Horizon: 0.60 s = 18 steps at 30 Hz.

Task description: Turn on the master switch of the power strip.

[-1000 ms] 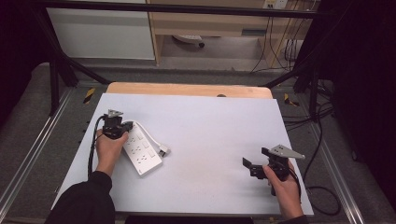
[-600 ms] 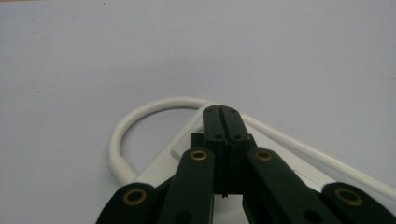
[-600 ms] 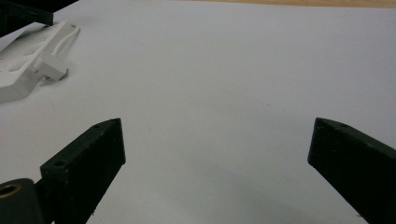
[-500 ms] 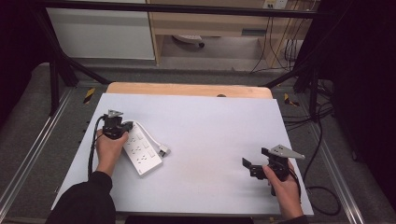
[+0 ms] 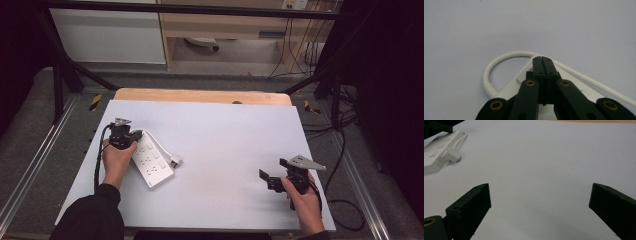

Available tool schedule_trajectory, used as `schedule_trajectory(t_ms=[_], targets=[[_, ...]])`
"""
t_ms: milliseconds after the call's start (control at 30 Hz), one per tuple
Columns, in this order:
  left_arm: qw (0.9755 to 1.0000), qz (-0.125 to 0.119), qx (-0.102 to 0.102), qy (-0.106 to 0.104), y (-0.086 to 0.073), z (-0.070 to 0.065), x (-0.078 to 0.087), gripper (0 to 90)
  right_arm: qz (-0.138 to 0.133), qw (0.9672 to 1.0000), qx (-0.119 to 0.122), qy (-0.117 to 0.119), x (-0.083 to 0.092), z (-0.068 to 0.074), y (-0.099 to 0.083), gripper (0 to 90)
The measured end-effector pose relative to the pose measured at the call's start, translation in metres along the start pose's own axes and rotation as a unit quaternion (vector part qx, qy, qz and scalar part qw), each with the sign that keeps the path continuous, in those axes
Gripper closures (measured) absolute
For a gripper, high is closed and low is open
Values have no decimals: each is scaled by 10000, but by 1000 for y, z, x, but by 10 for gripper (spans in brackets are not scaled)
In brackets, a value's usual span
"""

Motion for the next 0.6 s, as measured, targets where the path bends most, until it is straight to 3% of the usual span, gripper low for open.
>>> schedule_trajectory(t_ms=[600], targets=[[10000,-20,-30,54,-1,-1,0,900,27,10000,4,7,-1,0,0,43]])
Point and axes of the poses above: each handheld gripper's, and its own axes: x roughly backward along the jaws, y roughly out of its top, z roughly to its left, the point moved 4 cm from there along -x, roughly forward along the jaws, and after that the axes turned 13 degrees about z, right-handed, at the moved point
